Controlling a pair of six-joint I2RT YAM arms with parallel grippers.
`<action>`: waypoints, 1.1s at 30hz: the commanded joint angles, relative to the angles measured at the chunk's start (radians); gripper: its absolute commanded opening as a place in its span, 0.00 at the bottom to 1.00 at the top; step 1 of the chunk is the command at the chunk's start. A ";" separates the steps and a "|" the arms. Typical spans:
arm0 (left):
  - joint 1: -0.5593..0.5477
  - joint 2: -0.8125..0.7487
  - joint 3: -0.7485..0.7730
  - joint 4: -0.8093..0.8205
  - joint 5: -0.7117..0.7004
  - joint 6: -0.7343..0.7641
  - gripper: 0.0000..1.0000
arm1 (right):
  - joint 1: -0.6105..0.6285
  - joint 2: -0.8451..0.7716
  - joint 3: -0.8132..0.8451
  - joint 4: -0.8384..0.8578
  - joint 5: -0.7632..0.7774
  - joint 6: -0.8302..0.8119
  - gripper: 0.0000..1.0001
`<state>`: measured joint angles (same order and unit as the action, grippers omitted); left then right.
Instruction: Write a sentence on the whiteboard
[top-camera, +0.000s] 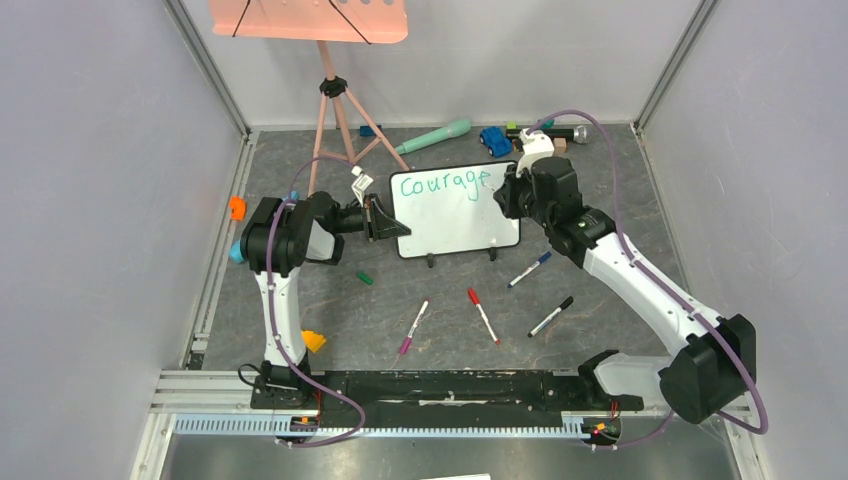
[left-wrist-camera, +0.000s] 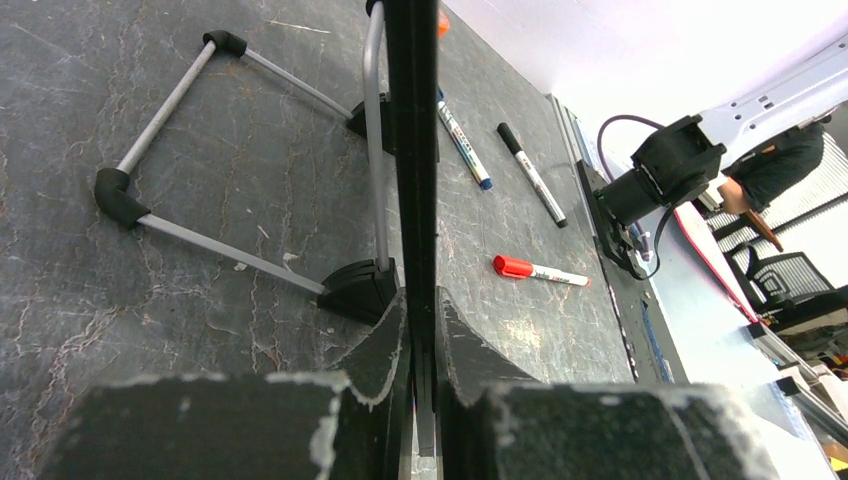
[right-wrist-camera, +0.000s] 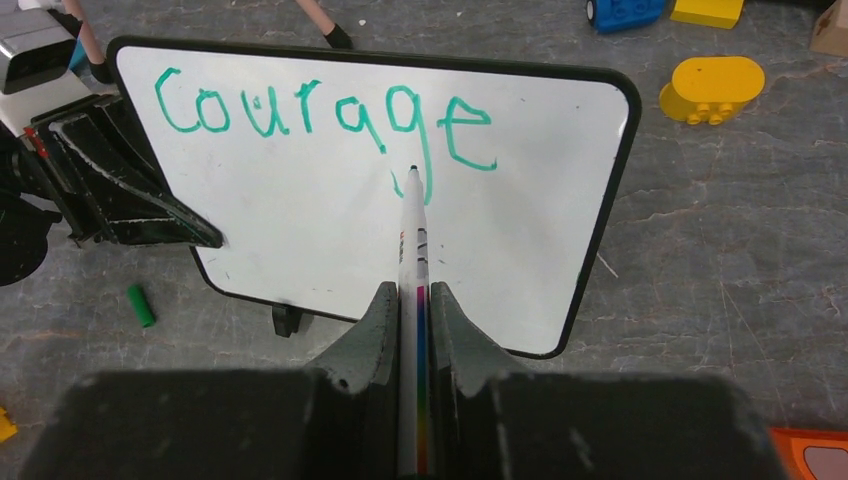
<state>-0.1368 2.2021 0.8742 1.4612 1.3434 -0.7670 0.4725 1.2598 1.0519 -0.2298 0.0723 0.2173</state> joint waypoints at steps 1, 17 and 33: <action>0.003 0.013 -0.007 0.096 0.000 0.055 0.02 | 0.029 -0.012 0.007 0.004 0.020 -0.012 0.00; 0.030 -0.010 -0.052 0.096 -0.041 0.088 0.02 | 0.231 0.100 0.095 -0.019 0.117 -0.014 0.00; 0.020 -0.034 -0.053 0.096 -0.107 0.061 0.02 | 0.376 0.351 0.342 -0.064 0.190 -0.047 0.00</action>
<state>-0.1066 2.2044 0.8227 1.4757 1.2881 -0.7536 0.8360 1.5883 1.3148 -0.2840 0.2157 0.1890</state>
